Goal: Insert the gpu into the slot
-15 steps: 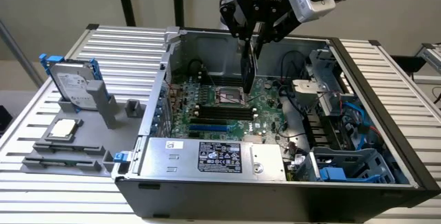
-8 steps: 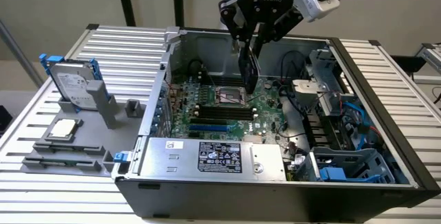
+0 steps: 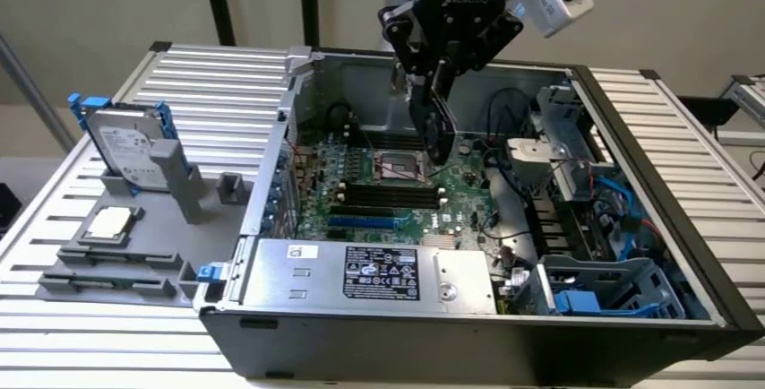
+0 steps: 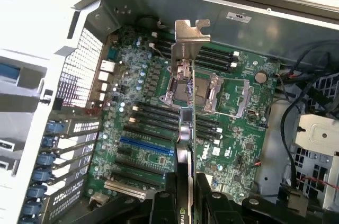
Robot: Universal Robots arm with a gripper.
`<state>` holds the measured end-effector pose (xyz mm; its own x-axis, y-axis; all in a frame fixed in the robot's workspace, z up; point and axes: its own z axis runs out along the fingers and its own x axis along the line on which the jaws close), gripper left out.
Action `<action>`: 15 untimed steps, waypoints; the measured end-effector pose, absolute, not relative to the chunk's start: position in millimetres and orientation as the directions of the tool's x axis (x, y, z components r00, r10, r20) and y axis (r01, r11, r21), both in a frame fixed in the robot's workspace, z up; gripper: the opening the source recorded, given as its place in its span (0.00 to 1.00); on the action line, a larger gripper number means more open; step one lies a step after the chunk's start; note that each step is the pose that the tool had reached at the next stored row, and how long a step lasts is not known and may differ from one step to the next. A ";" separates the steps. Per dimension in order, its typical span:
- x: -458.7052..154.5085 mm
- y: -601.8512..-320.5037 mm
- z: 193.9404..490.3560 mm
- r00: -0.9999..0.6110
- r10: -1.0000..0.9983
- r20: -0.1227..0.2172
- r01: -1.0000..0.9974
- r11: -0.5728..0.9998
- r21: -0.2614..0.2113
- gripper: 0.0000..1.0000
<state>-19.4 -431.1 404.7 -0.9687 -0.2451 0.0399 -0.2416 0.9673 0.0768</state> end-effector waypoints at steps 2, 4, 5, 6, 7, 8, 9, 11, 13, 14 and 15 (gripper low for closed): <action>-19.4 -431.0 404.1 -0.959 -0.280 0.040 -0.276 0.958 0.077 0.26; -19.4 -431.0 403.5 -0.948 -0.315 0.040 -0.311 0.947 0.077 0.26; -19.4 -431.0 403.1 -0.942 -0.332 0.040 -0.329 0.941 0.077 0.26; -19.4 -431.0 402.8 -0.936 -0.349 0.040 -0.345 0.935 0.077 0.26; -19.4 -431.0 402.4 -0.930 -0.366 0.040 -0.363 0.929 0.077 0.26; -19.4 -431.1 402.1 -0.923 -0.383 0.040 -0.379 0.922 0.077 0.26; -19.4 -431.0 401.8 -0.916 -0.400 0.039 -0.396 0.915 0.077 0.26; -19.4 -431.0 401.0 -0.901 -0.433 0.039 -0.429 0.900 0.077 0.26; -19.4 -431.0 400.1 -0.885 -0.465 0.039 -0.461 0.884 0.076 0.26; -19.4 -431.0 399.7 -0.876 -0.481 0.039 -0.477 0.876 0.076 0.26; -19.4 -431.0 399.2 -0.867 -0.497 0.039 -0.493 0.867 0.076 0.26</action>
<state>-19.4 -431.0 399.2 -0.8670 -0.4968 0.0387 -0.4931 0.8666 0.0762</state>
